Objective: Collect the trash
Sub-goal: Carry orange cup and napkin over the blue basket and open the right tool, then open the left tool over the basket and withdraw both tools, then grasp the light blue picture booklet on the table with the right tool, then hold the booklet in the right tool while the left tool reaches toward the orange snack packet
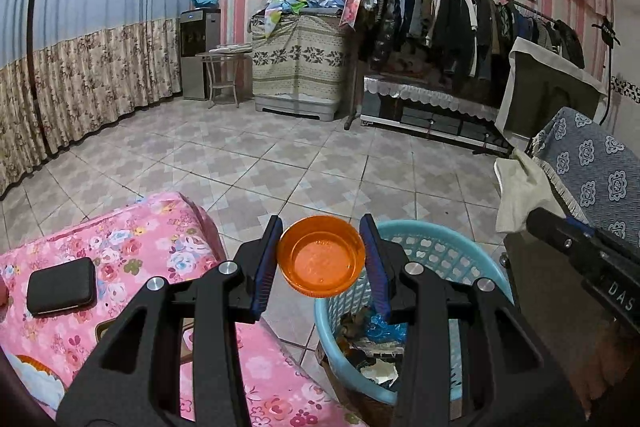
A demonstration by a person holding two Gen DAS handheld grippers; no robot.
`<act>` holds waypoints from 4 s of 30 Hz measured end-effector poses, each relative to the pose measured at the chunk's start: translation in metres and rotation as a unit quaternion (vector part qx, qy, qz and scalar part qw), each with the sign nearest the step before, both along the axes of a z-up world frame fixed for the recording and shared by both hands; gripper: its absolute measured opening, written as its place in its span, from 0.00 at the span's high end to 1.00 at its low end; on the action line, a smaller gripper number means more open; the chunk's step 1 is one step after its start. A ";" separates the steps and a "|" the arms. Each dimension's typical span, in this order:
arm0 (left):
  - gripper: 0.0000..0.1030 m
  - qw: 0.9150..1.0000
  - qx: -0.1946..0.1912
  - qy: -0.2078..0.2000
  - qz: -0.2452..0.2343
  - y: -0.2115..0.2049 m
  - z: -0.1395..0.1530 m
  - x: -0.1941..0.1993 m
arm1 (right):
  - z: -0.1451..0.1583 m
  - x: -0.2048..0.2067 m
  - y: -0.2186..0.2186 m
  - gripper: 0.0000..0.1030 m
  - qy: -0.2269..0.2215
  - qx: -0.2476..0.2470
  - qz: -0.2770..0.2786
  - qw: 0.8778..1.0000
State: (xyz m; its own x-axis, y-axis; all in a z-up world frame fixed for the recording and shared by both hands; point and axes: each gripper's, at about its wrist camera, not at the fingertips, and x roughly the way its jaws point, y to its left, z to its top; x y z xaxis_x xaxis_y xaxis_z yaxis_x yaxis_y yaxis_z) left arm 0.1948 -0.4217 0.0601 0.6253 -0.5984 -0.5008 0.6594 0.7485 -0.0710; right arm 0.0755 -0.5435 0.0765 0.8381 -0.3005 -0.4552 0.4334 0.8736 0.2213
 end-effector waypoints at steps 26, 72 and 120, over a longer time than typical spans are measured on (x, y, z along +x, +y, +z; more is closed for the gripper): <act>0.62 1.000 0.005 0.000 -0.017 -0.013 -0.004 -0.004 | -0.007 0.004 0.000 0.79 0.008 0.011 0.006 1.000; 0.32 0.952 0.036 -0.016 0.302 0.402 -0.006 0.019 | -0.010 0.099 0.207 0.23 -0.025 0.077 0.228 0.970; 0.25 0.937 0.097 0.065 0.330 0.455 -0.055 0.041 | -0.083 0.164 0.354 0.94 0.117 0.035 0.324 0.938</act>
